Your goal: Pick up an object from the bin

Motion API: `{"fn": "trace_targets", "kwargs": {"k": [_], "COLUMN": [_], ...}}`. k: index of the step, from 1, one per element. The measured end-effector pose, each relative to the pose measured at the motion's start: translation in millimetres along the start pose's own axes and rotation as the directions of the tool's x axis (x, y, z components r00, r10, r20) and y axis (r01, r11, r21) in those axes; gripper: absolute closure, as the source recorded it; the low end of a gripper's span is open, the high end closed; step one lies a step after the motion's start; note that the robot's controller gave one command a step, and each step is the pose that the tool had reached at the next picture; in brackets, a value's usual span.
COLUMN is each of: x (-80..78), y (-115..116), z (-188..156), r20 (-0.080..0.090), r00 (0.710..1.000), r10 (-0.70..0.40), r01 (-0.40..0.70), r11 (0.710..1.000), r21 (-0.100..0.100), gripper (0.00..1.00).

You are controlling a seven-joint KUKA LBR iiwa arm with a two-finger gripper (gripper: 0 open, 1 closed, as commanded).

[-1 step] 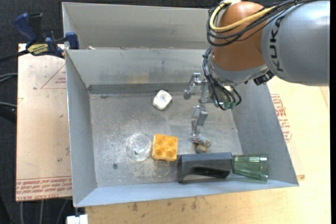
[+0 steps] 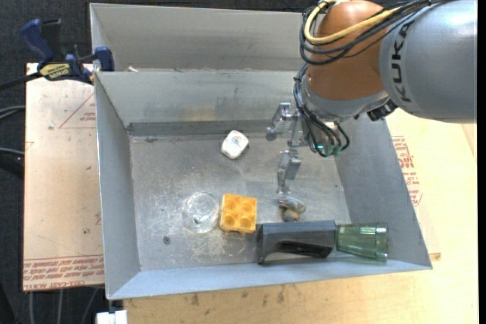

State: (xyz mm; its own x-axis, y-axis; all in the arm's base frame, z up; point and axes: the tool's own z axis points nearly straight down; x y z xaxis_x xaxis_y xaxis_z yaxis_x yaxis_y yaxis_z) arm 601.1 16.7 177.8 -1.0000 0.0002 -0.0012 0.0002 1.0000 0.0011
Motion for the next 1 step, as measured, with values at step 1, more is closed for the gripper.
{"fn": "trace_targets", "kwargs": {"k": [1], "x": [34.6], "y": [10.7], "z": [40.9], "r20": [0.004], "r00": [0.997], "r10": [-0.078], "r01": [0.078], "r11": [0.997], "r21": [0.001], "gripper": [0.00]}}
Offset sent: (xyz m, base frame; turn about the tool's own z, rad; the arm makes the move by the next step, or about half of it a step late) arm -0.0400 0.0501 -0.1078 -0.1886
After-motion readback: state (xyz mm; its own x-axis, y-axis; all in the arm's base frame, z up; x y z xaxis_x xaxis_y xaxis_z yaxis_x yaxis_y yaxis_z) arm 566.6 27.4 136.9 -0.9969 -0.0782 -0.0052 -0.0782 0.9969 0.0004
